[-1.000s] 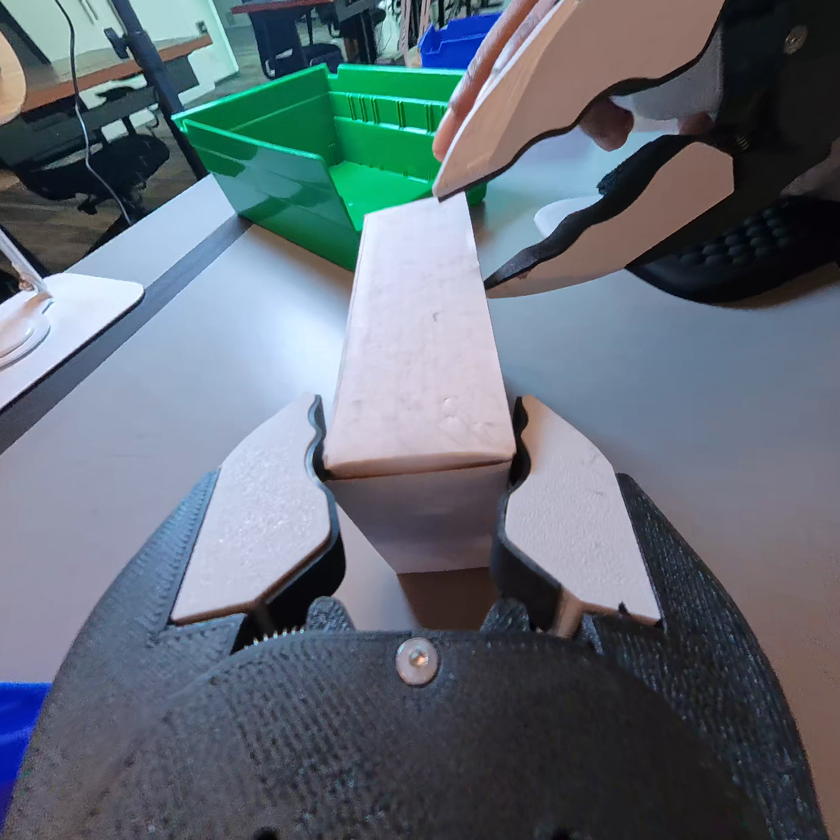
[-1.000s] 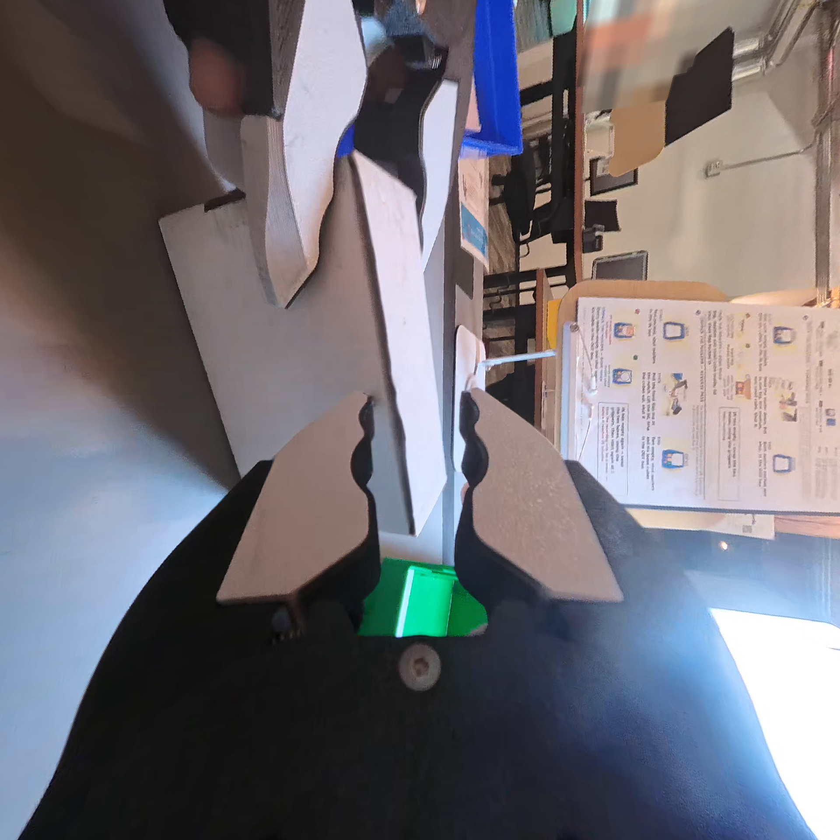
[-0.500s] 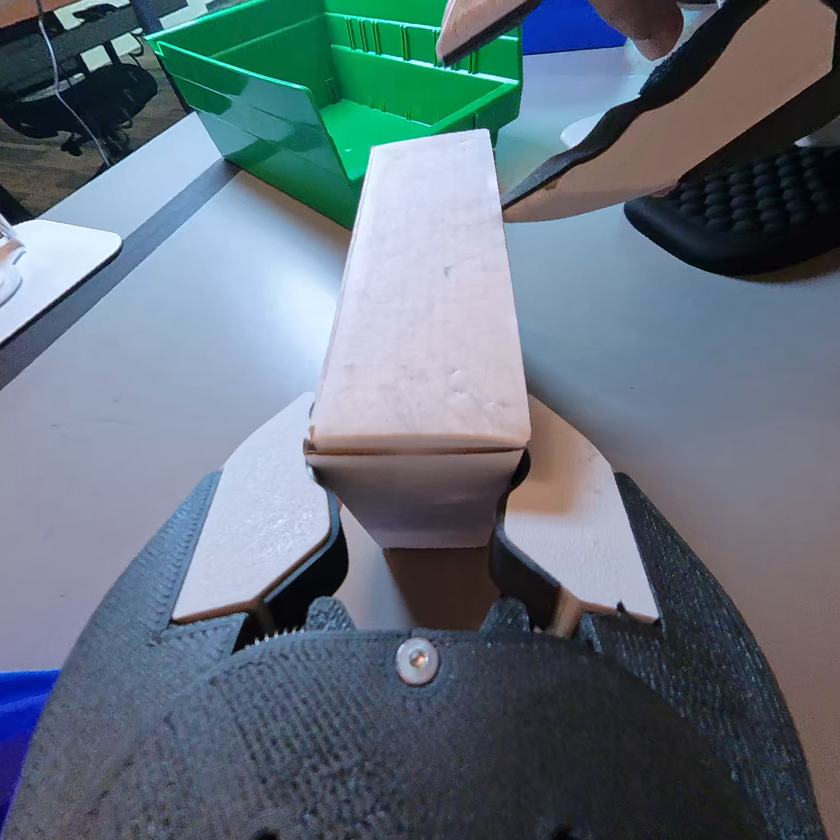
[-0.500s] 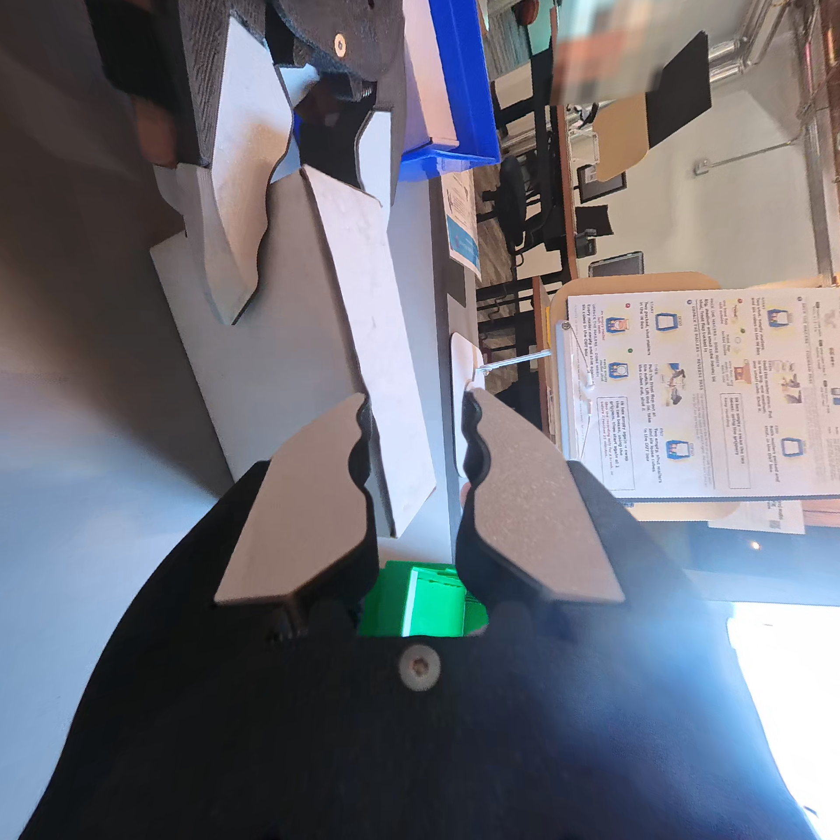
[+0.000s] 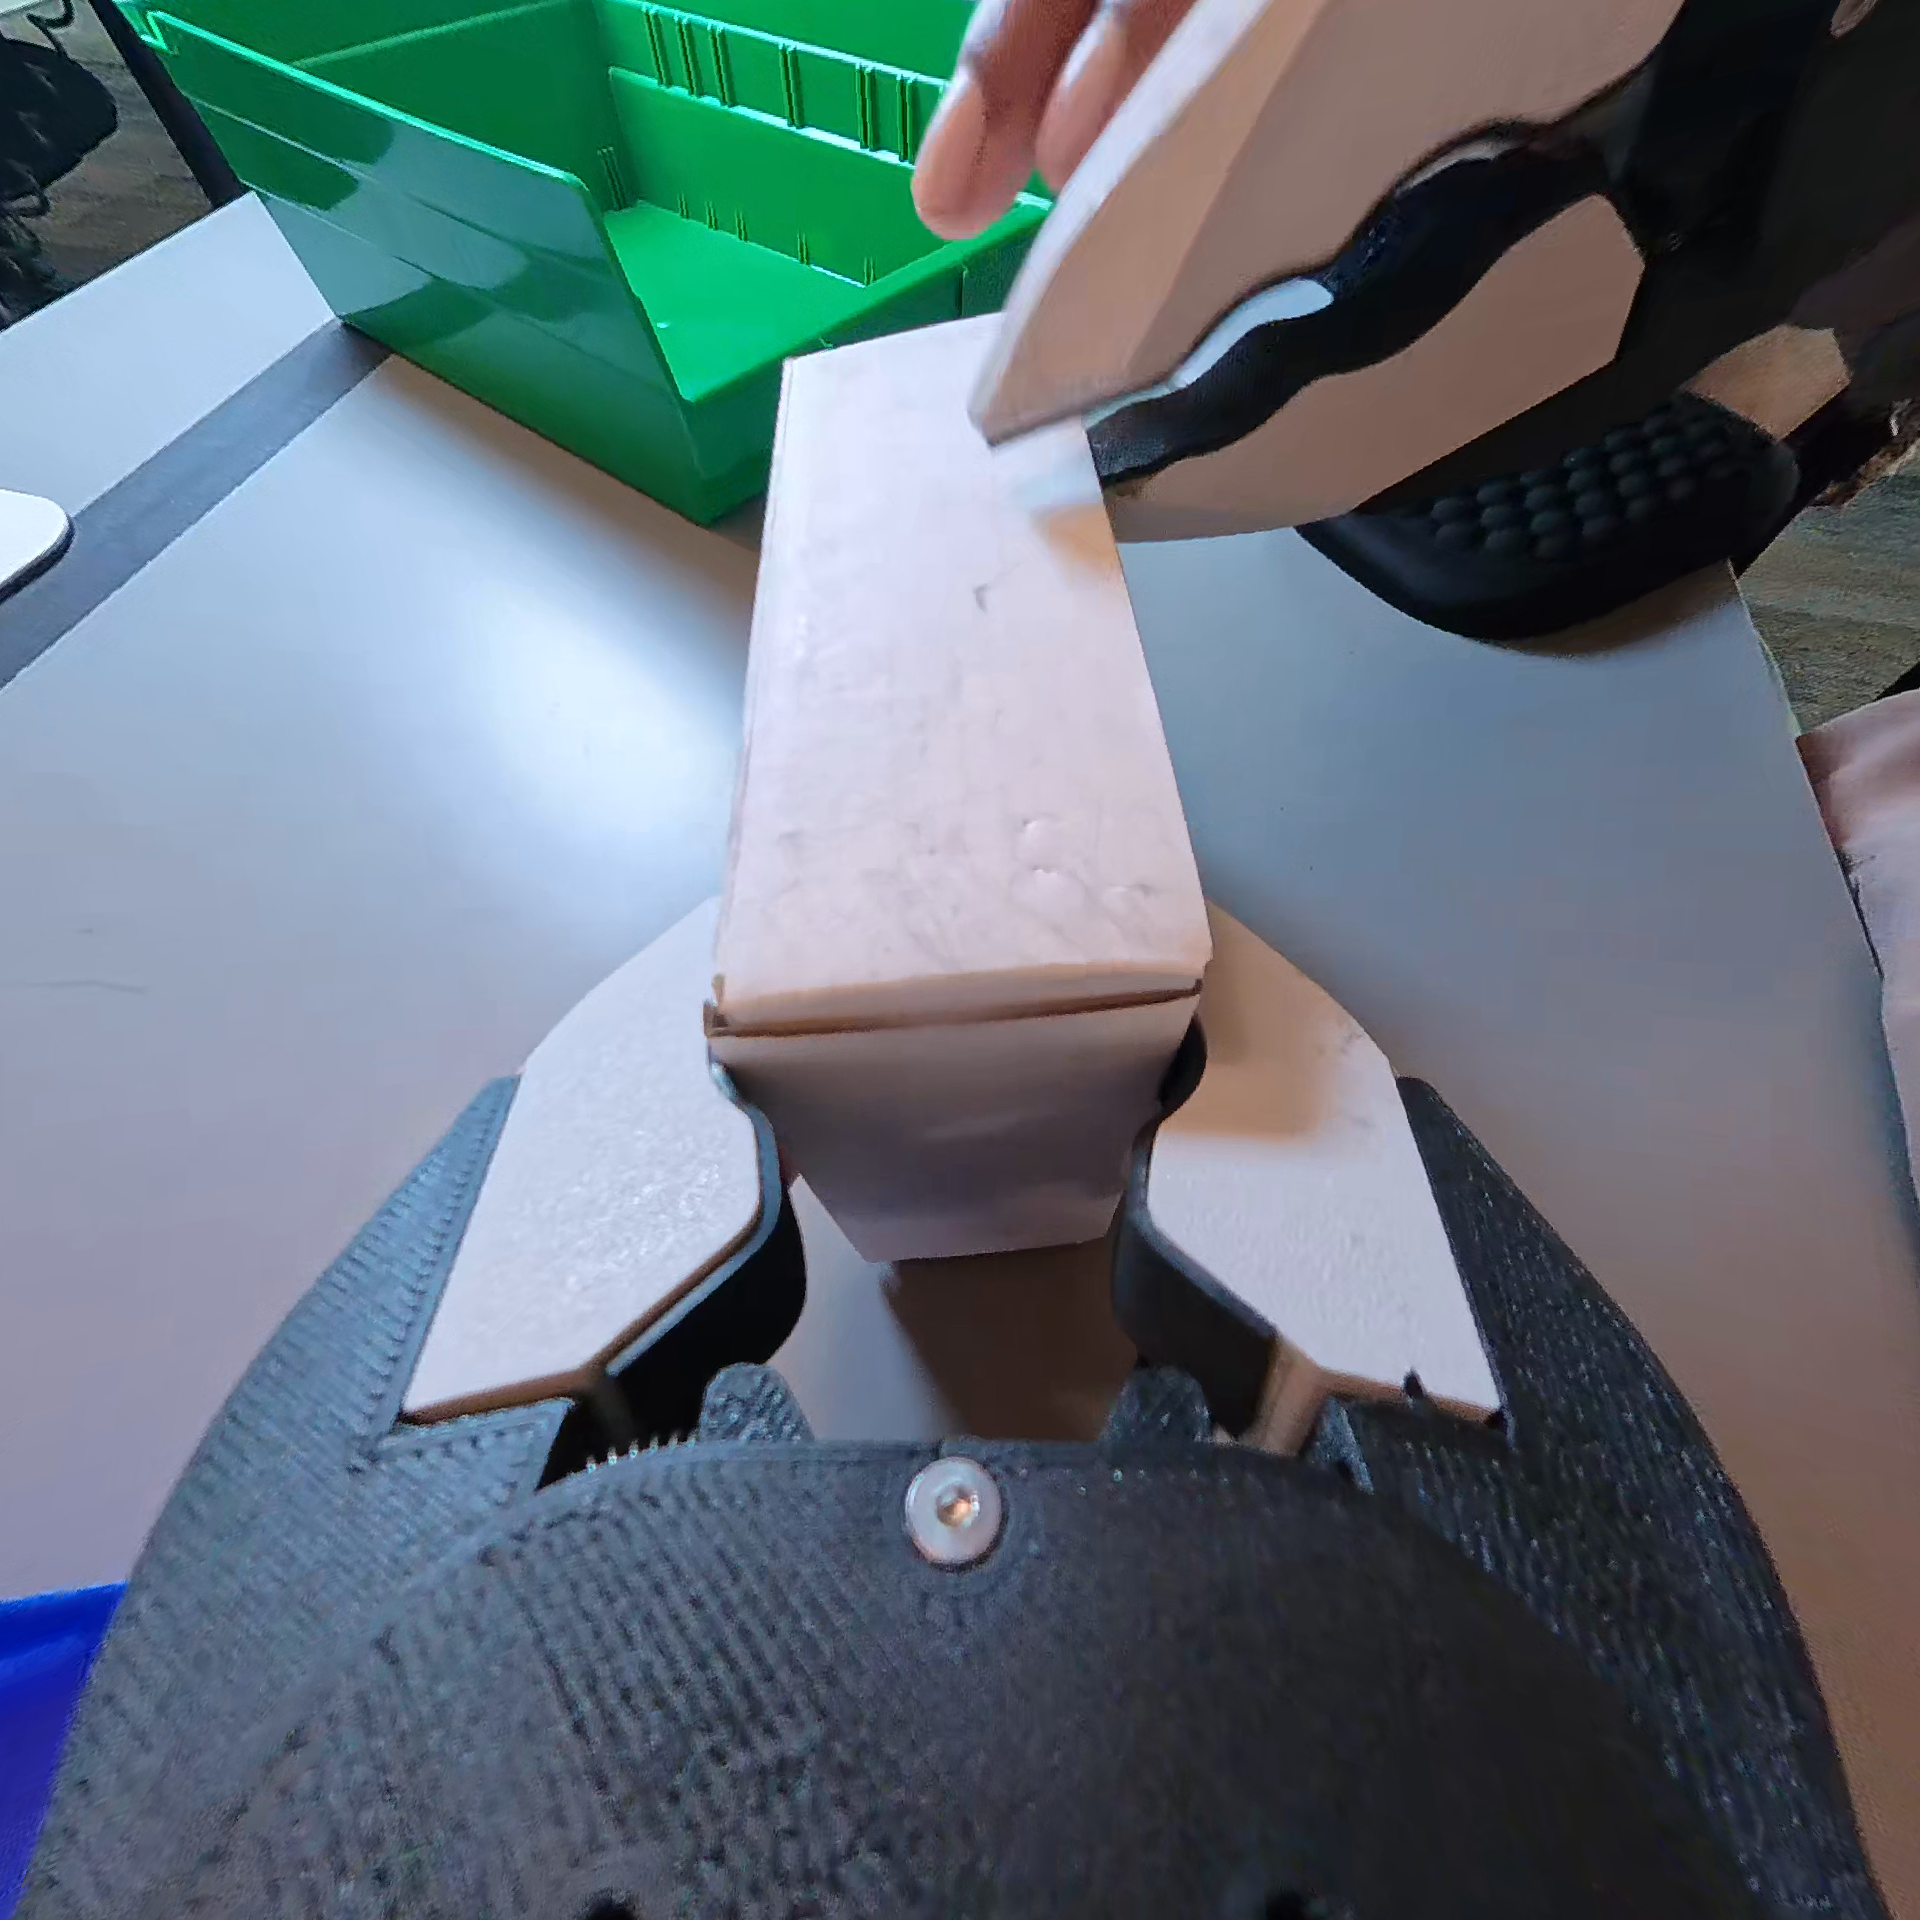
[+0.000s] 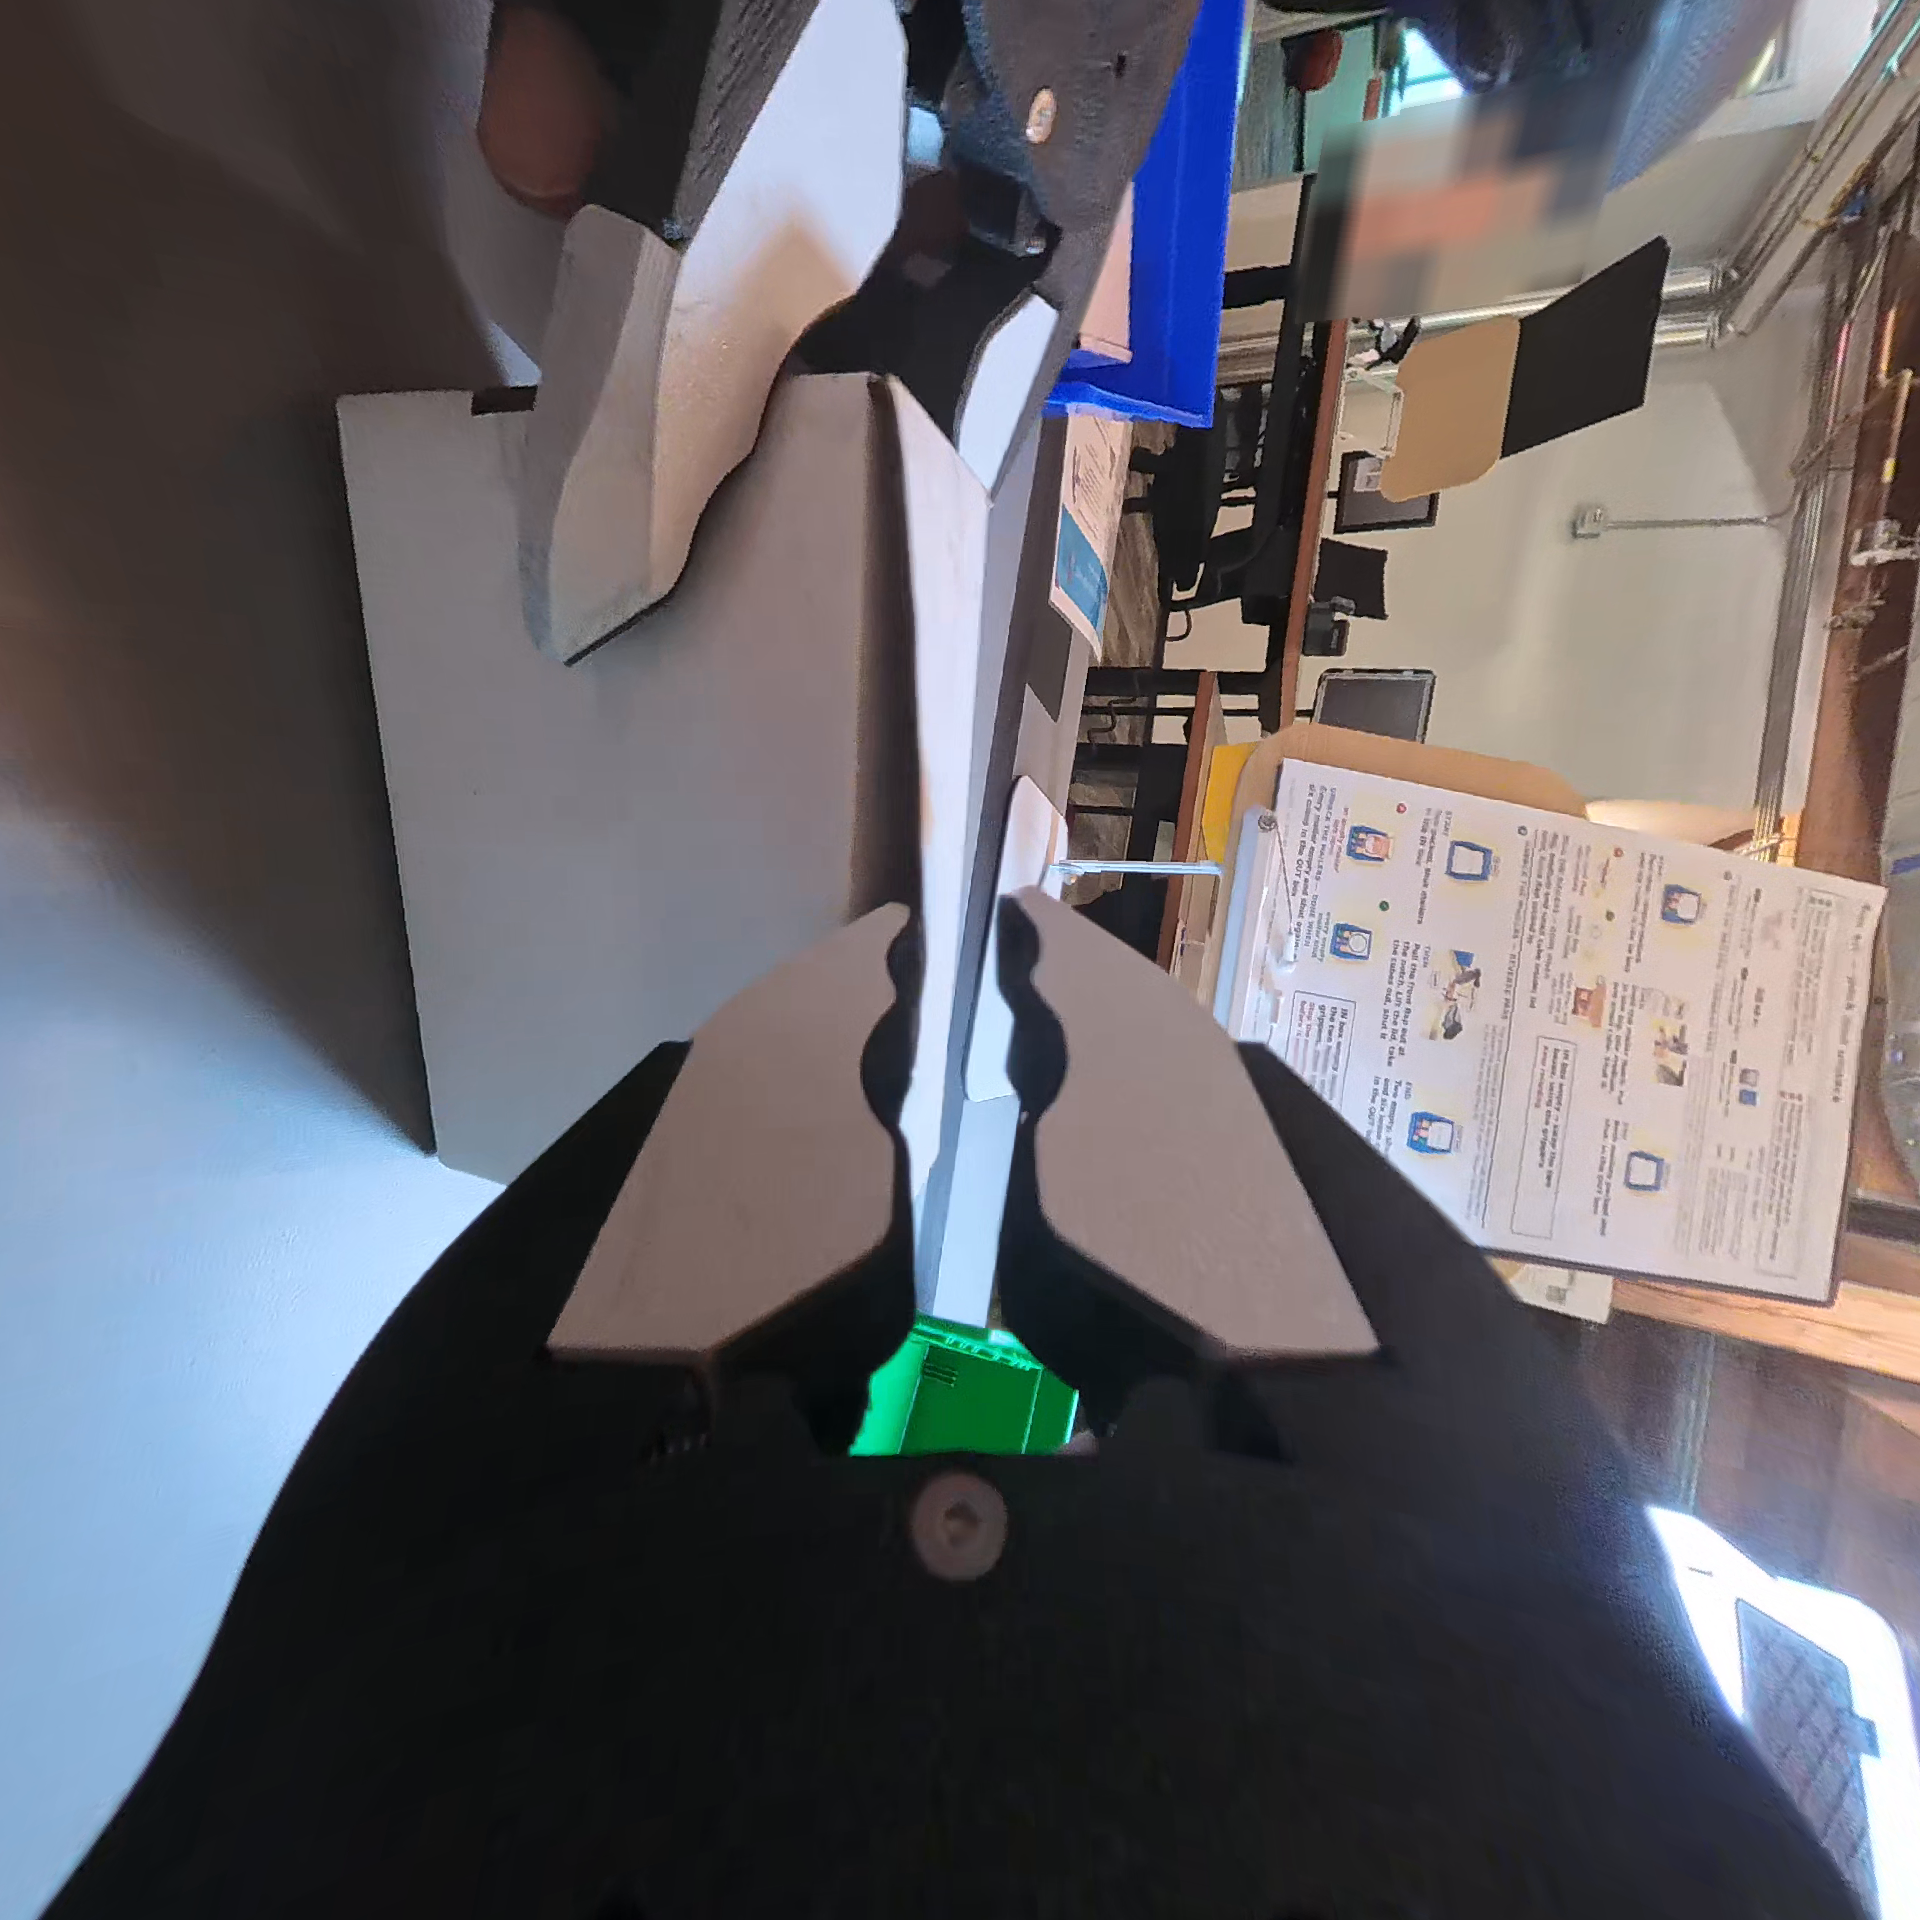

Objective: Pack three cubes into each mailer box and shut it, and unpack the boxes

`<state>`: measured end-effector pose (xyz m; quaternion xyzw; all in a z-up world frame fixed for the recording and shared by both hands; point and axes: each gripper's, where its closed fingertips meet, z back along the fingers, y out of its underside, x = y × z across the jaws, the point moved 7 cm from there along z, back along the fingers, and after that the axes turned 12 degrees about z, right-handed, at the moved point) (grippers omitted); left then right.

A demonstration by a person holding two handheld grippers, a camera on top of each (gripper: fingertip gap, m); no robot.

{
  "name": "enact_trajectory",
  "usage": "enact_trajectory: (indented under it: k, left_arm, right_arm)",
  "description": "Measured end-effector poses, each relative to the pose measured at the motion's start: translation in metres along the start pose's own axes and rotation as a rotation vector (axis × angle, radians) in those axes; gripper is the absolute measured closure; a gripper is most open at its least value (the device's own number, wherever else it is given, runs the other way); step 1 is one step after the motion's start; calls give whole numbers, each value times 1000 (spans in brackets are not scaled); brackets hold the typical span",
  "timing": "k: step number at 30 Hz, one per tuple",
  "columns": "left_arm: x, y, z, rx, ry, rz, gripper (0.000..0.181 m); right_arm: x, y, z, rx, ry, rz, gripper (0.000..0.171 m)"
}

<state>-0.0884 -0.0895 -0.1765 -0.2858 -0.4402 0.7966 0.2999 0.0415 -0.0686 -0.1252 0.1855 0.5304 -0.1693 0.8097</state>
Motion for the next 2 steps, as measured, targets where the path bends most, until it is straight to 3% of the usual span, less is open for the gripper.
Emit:
enact_trajectory:
  k: [2]
  left_arm:
    - [0, 1, 1, 13, -14, -24, 107]
  right_arm:
    - [3, -1, -2, -15, -2, 23, 170]
